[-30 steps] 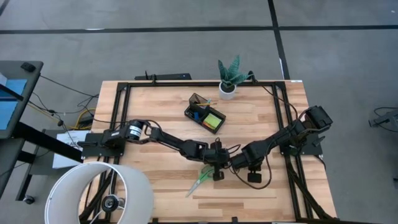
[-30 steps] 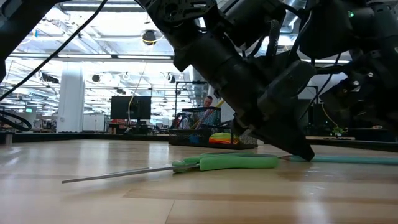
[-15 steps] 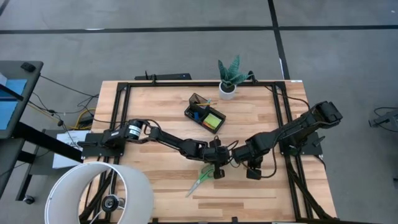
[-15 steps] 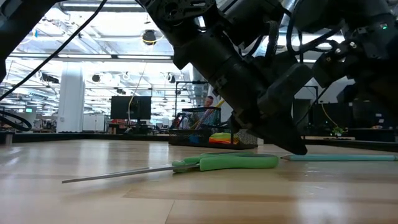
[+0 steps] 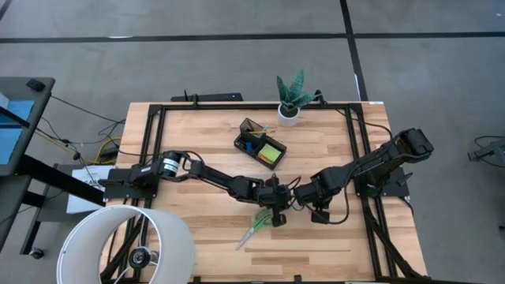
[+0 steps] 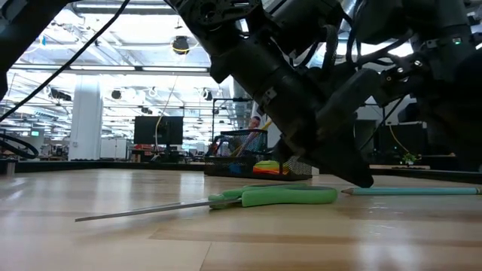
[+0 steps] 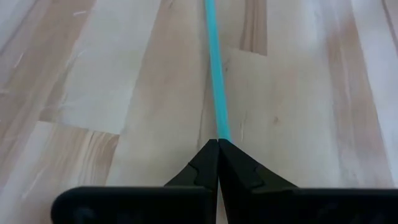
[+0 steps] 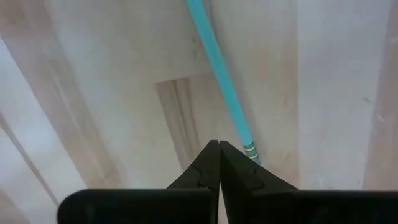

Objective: Pick and place office supplies into organizer
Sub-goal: Put the light blue pencil into the black desk organizer

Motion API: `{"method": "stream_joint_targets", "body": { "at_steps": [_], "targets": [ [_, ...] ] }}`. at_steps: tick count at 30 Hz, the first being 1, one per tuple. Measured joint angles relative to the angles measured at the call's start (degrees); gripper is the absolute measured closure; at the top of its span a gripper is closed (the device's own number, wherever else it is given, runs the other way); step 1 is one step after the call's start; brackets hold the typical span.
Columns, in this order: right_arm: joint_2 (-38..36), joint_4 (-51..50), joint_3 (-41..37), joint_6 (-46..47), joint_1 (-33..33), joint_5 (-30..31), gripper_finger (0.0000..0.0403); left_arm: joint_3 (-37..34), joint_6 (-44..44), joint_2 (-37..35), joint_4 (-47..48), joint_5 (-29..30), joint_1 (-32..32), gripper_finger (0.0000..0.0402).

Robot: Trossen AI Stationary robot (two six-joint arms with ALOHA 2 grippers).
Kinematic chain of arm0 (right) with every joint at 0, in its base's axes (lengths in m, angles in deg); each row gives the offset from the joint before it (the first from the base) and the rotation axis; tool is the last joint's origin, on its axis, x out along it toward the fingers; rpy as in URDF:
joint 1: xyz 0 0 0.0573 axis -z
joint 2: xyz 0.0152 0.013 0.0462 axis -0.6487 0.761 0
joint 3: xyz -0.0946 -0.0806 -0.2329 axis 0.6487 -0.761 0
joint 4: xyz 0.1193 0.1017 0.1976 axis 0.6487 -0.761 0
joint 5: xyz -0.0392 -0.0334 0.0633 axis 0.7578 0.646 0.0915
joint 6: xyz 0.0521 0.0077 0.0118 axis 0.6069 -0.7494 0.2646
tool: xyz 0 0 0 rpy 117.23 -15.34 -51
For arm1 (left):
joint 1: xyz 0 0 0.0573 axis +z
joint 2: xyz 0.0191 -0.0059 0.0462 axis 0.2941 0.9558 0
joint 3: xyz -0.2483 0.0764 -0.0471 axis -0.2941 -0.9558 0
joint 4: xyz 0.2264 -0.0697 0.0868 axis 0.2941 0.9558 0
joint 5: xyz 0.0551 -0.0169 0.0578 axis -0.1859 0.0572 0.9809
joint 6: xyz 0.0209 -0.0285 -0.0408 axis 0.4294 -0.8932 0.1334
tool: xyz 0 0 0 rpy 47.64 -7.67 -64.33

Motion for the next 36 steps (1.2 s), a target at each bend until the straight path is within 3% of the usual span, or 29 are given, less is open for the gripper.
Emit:
{"method": "stream_joint_targets", "body": {
  "at_steps": [6,14,20,26,29,33,36],
  "targets": [
    [-0.02,-0.56,0.00,0.43,0.07,-0.04,0.0402,0.13,-5.23,-0.87,1.24,-0.26,0.83,0.0383],
    [-0.04,-2.48,0.09,0.53,0.07,-0.15,0.0403,0.28,-5.51,-3.17,0.54,1.58,-0.08,0.0316],
    [-0.04,-4.15,0.32,0.58,0.03,-0.17,0.0403,0.28,-1.30,1.65,-4.21,9.44,-4.04,0.0274],
    [-0.11,-6.91,0.44,0.59,0.07,-0.02,0.0403,0.55,-2.90,6.67,-6.35,24.06,-6.29,0.0263],
    [-0.11,-8.58,0.44,0.59,0.12,-0.02,0.0403,0.72,-3.73,8.77,-6.70,21.49,-5.61,0.0264],
    [-0.11,-10.76,0.46,0.57,0.10,-0.04,0.0403,0.83,0.35,9.31,-8.24,12.81,-4.74,0.0272],
    [-0.11,-11.80,0.48,0.57,0.07,-0.04,0.0403,0.81,2.99,9.46,-9.00,13.49,-5.02,0.0282]
  ]
}}
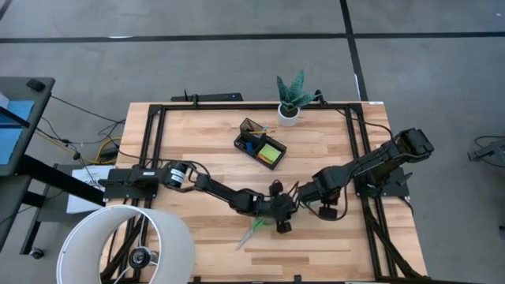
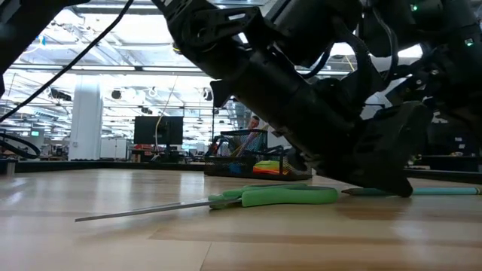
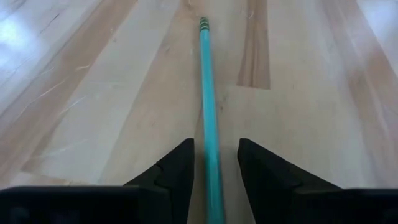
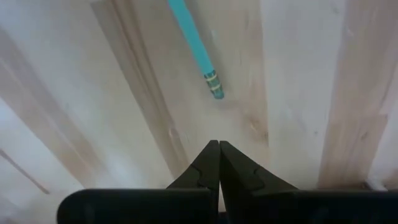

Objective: Pick and place office supplies into organizer
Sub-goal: Put the light blue pencil into the black desk organizer

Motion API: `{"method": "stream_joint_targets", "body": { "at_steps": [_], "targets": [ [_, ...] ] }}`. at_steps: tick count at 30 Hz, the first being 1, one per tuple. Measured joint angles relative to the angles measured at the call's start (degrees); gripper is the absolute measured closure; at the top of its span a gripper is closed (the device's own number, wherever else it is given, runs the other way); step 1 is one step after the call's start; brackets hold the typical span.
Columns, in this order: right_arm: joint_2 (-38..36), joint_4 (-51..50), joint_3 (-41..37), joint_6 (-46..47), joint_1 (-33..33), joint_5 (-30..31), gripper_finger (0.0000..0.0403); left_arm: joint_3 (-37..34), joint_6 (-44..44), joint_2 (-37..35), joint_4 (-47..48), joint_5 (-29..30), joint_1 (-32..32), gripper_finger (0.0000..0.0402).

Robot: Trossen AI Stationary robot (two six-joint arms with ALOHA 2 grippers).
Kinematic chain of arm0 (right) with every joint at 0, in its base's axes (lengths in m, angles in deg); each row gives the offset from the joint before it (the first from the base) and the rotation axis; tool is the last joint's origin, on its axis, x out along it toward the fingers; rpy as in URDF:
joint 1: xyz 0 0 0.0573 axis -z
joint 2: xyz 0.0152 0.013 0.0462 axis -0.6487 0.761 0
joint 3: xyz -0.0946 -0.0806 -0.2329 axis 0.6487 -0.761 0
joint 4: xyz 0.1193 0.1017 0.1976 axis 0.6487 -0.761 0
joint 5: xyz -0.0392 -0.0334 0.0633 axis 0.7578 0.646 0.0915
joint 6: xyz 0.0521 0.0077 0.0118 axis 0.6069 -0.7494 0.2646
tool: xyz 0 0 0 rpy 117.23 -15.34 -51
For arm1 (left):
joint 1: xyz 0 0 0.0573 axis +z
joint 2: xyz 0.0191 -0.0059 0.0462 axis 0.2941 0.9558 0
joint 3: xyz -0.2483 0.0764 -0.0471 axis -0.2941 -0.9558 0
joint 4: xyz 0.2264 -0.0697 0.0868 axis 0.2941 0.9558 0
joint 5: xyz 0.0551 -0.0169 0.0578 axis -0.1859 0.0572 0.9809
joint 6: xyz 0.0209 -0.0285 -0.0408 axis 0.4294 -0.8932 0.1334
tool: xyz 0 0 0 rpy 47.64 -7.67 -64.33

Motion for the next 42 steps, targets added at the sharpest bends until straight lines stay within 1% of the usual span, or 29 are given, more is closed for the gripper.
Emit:
{"method": "stream_joint_targets", "body": {
  "at_steps": [2,6,10,14,17,20,24,28,31,36,42],
  "targets": [
    [0.00,-0.47,0.00,0.06,-0.02,-0.13,0.0403,-0.02,-0.22,0.14,-0.34,0.06,-0.06,0.0291],
    [0.00,0.02,0.00,0.87,-0.07,0.24,0.0403,-0.71,-4.55,0.16,-1.13,0.32,-0.15,0.0307],
    [0.00,7.02,-0.67,-1.04,-0.11,4.01,0.0403,-0.76,-5.94,0.16,-1.23,0.49,-0.21,0.0312],
    [0.17,11.96,-2.50,-2.76,0.34,4.32,0.0394,-0.76,-5.36,0.29,-1.71,1.21,-0.32,0.0310],
    [0.17,11.88,-3.81,-3.67,0.46,2.21,0.0370,-0.79,-5.47,0.31,-1.71,1.18,-0.32,0.0309],
    [0.17,12.13,-5.24,-3.63,0.40,0.08,0.0335,-0.79,-5.87,0.31,-1.70,1.19,-0.34,0.0309],
    [0.17,15.92,-7.60,-4.04,-0.15,-0.07,0.0289,-0.79,-4.93,0.31,-1.71,1.28,-0.34,0.0309],
    [0.17,17.13,-8.18,-4.10,-0.02,1.00,0.0265,-0.79,-4.77,0.31,-1.73,1.32,-0.34,0.0308],
    [0.20,15.37,-8.39,-4.26,-0.02,2.94,0.0263,-0.80,-5.10,0.42,-2.11,1.85,-0.35,0.0308],
    [-0.02,16.23,-10.45,-4.22,-0.16,1.35,0.0279,-0.96,-5.29,0.54,-3.11,2.36,-0.38,0.0308],
    [-0.11,17.53,-11.02,-4.22,-0.17,2.12,0.0289,-0.96,-5.99,0.72,-3.37,3.20,-0.45,0.0308]
  ]
}}
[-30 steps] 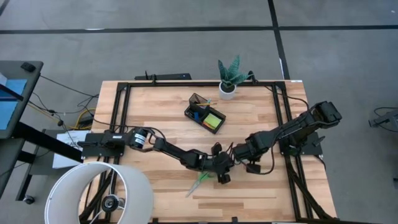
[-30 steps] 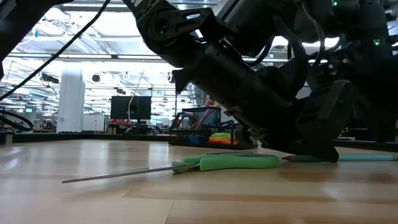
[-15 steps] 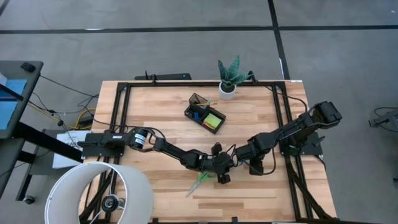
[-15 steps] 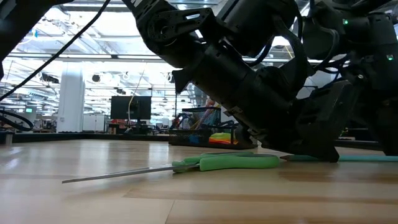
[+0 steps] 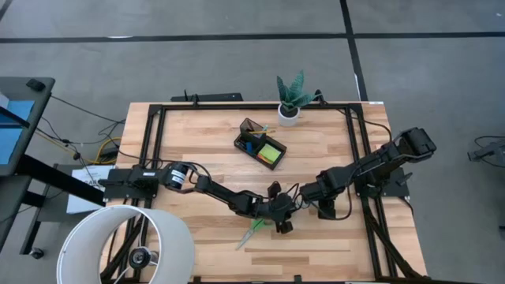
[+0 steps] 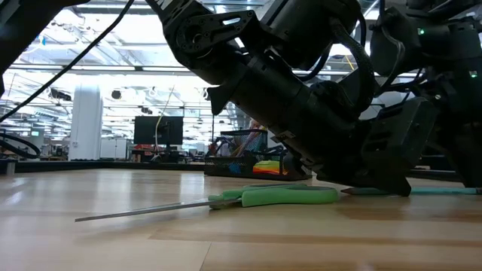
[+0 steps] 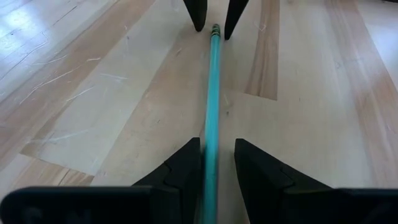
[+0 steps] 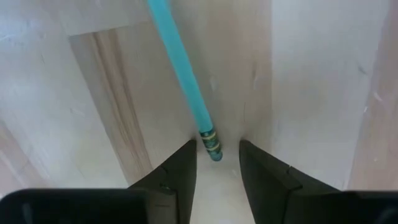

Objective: Pick and place office supplies into organizer
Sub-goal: Put the light blue pencil into the black desk organizer

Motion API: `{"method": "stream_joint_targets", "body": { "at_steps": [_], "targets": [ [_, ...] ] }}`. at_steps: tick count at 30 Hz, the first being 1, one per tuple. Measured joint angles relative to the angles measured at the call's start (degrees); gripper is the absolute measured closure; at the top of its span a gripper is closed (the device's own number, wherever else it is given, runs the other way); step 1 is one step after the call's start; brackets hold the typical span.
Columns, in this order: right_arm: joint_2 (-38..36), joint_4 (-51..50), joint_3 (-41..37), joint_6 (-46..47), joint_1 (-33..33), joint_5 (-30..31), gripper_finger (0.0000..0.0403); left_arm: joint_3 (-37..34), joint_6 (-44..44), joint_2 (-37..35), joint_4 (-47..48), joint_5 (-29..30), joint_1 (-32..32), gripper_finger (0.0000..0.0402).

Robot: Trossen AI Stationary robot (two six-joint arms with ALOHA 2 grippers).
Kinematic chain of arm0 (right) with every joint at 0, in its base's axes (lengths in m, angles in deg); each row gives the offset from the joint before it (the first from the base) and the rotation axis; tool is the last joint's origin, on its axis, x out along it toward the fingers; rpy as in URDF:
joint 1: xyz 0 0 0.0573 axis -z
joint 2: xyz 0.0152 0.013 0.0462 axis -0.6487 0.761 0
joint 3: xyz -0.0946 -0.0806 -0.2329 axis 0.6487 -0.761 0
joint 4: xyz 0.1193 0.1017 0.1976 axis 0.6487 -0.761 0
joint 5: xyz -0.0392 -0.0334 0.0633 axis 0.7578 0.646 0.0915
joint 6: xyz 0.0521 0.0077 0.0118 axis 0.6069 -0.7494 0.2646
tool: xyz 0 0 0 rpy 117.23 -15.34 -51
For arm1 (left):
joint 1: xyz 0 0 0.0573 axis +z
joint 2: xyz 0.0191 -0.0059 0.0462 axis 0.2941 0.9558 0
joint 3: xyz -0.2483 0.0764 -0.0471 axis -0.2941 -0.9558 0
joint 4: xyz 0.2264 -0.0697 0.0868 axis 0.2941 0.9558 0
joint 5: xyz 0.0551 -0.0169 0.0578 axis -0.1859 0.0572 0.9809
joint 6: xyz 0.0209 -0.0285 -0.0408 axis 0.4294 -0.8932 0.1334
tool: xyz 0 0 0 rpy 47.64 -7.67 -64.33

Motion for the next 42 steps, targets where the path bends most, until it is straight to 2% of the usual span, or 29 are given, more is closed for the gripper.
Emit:
{"method": "stream_joint_targets", "body": {
  "at_steps": [8,27,42],
  "targets": [
    [0.09,0.37,-0.04,-0.24,0.54,-0.55,0.0298,0.00,-0.13,0.00,0.00,0.09,-0.02,0.0308],
    [0.11,3.16,-0.17,5.47,-3.50,-2.90,0.0375,-0.02,-0.14,0.22,-0.86,1.35,0.09,0.0308],
    [0.07,4.52,-0.18,8.19,-4.39,-1.26,0.0399,0.00,1.93,-0.13,-1.54,1.16,0.13,0.0307]
  ]
}}
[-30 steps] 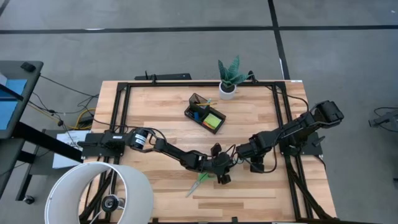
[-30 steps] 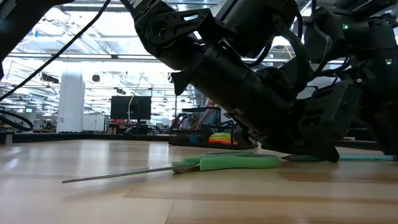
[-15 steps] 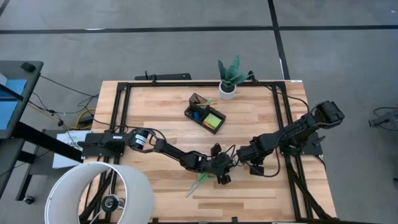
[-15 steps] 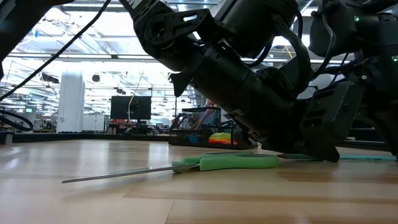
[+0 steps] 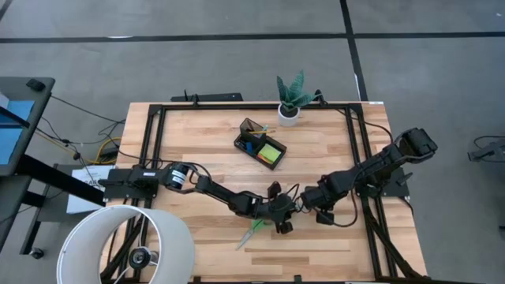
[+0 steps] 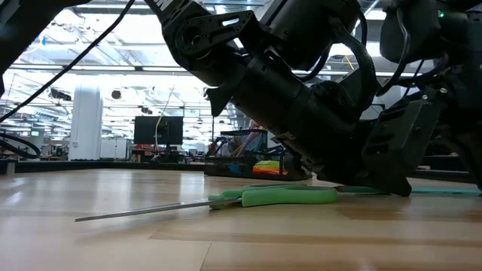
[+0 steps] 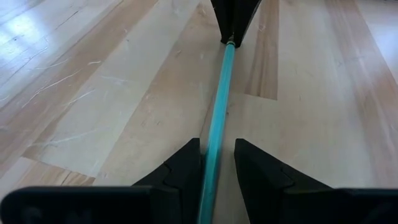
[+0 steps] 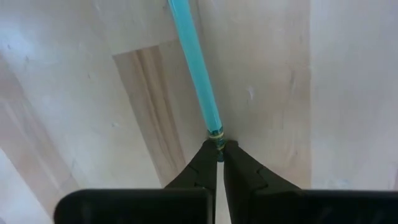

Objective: Pick and place office supplies into organizer
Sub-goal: Put the light blue pencil into the black desk organizer

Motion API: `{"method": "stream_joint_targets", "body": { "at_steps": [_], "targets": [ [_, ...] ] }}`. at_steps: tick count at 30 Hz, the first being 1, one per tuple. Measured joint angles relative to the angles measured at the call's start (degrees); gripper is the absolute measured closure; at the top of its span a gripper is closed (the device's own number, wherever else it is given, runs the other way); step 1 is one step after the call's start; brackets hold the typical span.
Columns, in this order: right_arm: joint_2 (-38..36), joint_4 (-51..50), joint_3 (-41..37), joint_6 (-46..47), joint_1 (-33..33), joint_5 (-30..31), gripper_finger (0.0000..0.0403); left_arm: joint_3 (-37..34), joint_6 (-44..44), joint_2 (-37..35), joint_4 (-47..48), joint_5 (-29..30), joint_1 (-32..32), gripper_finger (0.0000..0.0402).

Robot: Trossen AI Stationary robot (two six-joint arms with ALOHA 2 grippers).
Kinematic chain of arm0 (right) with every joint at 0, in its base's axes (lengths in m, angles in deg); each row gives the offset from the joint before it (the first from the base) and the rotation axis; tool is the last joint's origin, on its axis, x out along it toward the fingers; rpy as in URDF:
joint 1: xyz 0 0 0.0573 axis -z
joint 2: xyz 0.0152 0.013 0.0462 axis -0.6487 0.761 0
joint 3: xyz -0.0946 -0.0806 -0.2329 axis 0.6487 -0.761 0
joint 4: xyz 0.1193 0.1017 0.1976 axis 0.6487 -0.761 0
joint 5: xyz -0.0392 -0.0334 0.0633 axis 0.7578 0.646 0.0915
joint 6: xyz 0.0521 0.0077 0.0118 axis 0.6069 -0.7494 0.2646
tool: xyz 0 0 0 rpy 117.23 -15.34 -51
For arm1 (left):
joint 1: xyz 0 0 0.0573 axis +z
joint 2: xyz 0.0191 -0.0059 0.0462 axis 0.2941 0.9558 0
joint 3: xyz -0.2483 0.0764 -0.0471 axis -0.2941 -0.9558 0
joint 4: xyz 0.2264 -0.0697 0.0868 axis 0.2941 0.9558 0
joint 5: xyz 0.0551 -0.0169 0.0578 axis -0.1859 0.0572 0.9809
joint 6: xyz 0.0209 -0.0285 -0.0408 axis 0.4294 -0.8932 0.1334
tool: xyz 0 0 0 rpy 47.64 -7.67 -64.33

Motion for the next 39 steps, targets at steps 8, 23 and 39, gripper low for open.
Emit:
{"method": "stream_joint_targets", "body": {
  "at_steps": [8,23,39],
  "targets": [
    [-0.17,0.00,0.20,5.94,-2.46,4.33,0.0401,0.02,2.30,-1.05,1.56,-3.25,0.22,0.0288],
    [-8.74,0.00,5.82,12.65,-2.64,5.42,0.0399,0.11,2.84,-1.20,2.24,-5.06,1.36,0.0273],
    [-9.55,-2.12,5.97,12.94,-1.79,4.80,0.0402,-0.36,10.59,-6.60,6.33,-6.38,2.43,0.0395]
  ]
}}
